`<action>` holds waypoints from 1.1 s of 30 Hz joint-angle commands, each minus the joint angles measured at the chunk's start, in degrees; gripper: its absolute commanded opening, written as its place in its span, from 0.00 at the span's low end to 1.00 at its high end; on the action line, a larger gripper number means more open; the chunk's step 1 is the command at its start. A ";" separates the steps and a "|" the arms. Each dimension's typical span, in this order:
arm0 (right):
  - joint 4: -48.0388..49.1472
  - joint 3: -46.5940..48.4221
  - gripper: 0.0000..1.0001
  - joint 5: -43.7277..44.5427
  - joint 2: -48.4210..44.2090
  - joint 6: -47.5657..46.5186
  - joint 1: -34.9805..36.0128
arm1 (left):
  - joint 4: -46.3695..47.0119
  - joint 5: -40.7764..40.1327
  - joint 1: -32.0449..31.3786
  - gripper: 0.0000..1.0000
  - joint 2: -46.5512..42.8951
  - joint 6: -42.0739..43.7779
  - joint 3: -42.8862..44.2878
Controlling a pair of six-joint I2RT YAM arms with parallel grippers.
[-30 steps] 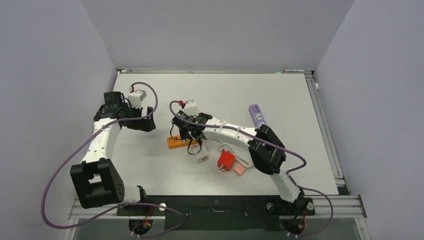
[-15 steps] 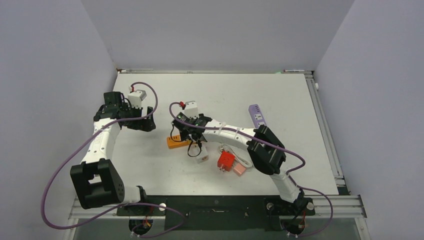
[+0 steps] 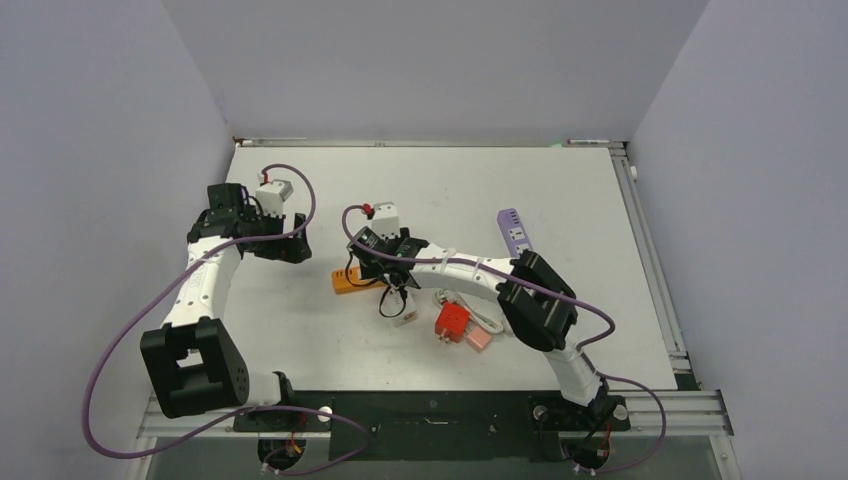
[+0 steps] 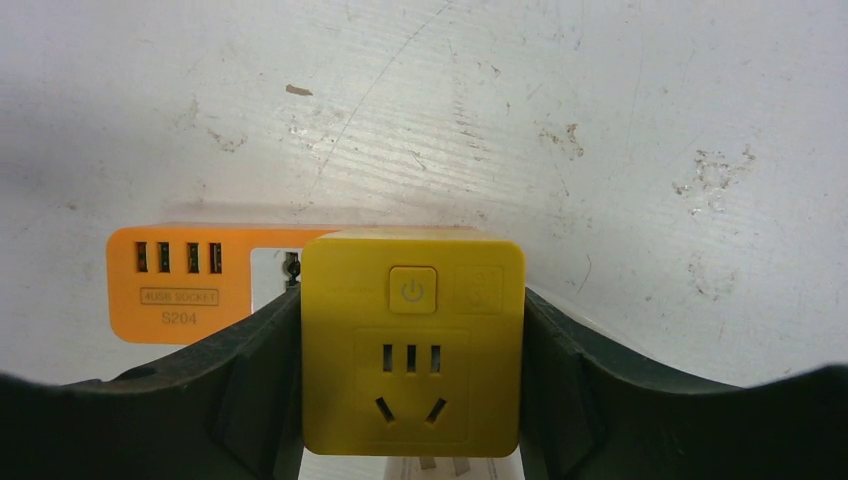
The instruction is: Insert the plug
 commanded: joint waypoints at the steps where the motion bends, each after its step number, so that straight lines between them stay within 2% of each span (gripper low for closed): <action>1: -5.34 -3.49 0.05 -9.33 8.92 1.49 -0.62 | -0.30 1.72 0.46 0.96 -1.39 0.17 2.50; 11: -11.42 8.45 0.07 -8.37 12.91 1.76 -0.45 | -0.84 1.51 0.43 0.96 -2.02 -0.33 3.74; 13: -11.76 9.82 0.16 -8.80 12.72 1.77 -0.46 | -1.01 1.25 0.44 0.96 -2.28 -0.24 3.79; 15: -11.76 11.21 0.33 -9.39 12.36 1.55 -0.38 | -1.29 1.08 0.42 0.96 -2.49 -0.14 4.11; 18: -12.11 14.19 0.51 -11.00 12.45 1.14 -0.50 | -1.67 0.78 0.42 0.96 -2.69 -0.14 4.63; 20: -13.31 17.63 0.56 -11.49 13.46 0.68 -0.55 | -1.99 0.55 0.42 0.96 -2.69 -0.14 5.10; 26: -15.94 26.57 0.64 -14.51 17.73 0.18 -0.61 | -3.70 -0.27 0.88 0.96 -3.49 0.33 7.01; 33: -16.57 27.77 0.99 -15.24 15.98 0.28 -0.98 | -3.56 0.34 2.06 0.96 -5.33 0.79 7.15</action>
